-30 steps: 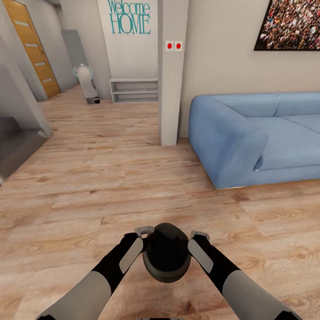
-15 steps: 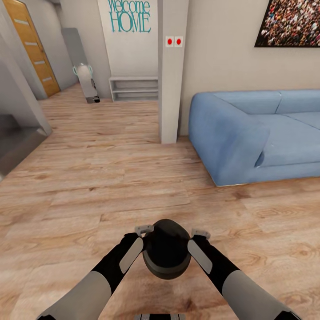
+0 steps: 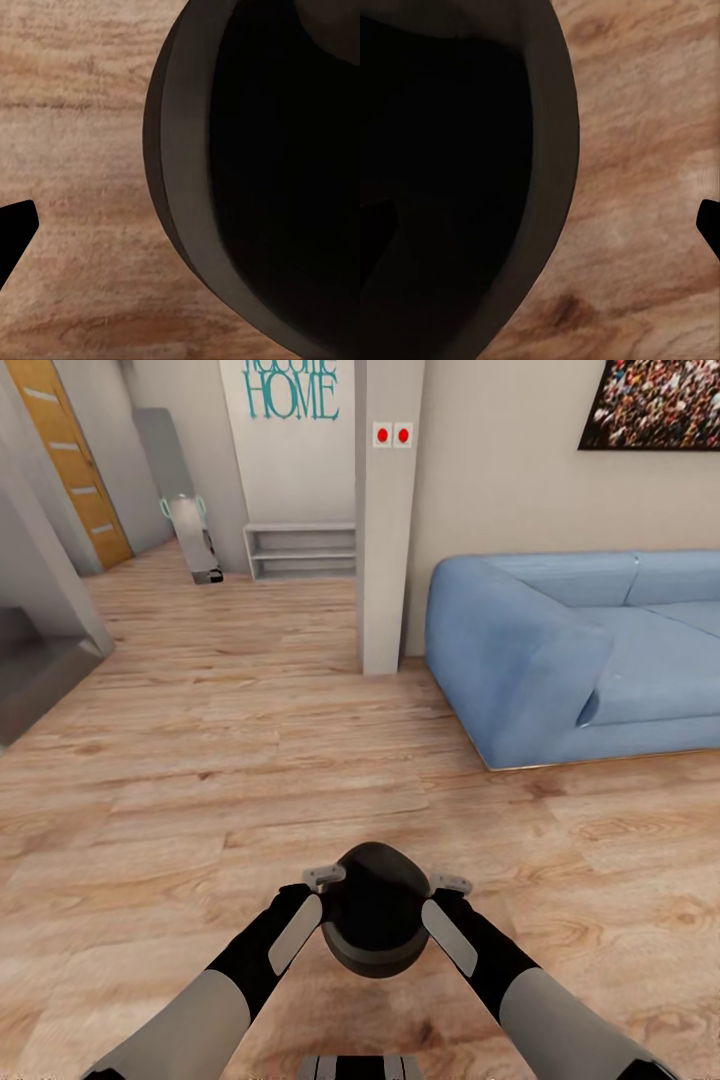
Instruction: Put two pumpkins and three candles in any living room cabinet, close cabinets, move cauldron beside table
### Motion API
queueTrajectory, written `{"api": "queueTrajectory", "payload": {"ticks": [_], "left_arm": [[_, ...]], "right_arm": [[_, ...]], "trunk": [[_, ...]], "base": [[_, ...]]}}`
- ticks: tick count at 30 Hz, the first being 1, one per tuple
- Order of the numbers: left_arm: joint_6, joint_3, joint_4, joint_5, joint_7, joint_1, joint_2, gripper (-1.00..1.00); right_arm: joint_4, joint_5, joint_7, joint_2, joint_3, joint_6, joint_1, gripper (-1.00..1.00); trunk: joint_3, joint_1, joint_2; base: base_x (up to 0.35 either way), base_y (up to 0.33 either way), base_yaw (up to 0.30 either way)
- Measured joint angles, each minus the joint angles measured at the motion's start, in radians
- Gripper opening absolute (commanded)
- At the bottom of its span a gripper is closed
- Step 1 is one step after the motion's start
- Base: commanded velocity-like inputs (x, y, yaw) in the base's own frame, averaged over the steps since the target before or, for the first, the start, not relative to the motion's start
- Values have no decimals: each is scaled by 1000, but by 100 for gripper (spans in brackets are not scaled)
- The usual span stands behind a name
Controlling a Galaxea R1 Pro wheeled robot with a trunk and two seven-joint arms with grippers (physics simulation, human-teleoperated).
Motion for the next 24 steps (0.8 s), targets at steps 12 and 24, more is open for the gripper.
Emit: {"api": "queueTrajectory", "payload": {"ticks": [12,24], "left_arm": [[0,0,0,0,0,0,0,100],[0,0,0,-1,0,1,0,100]], "right_arm": [[0,0,0,0,1,0,0,100],[1,2,0,0,1,-1,0,100]], "trunk": [[-46,5,-3],[-89,10,-5]], "base": [[0,0,0],[0,0,0]]}}
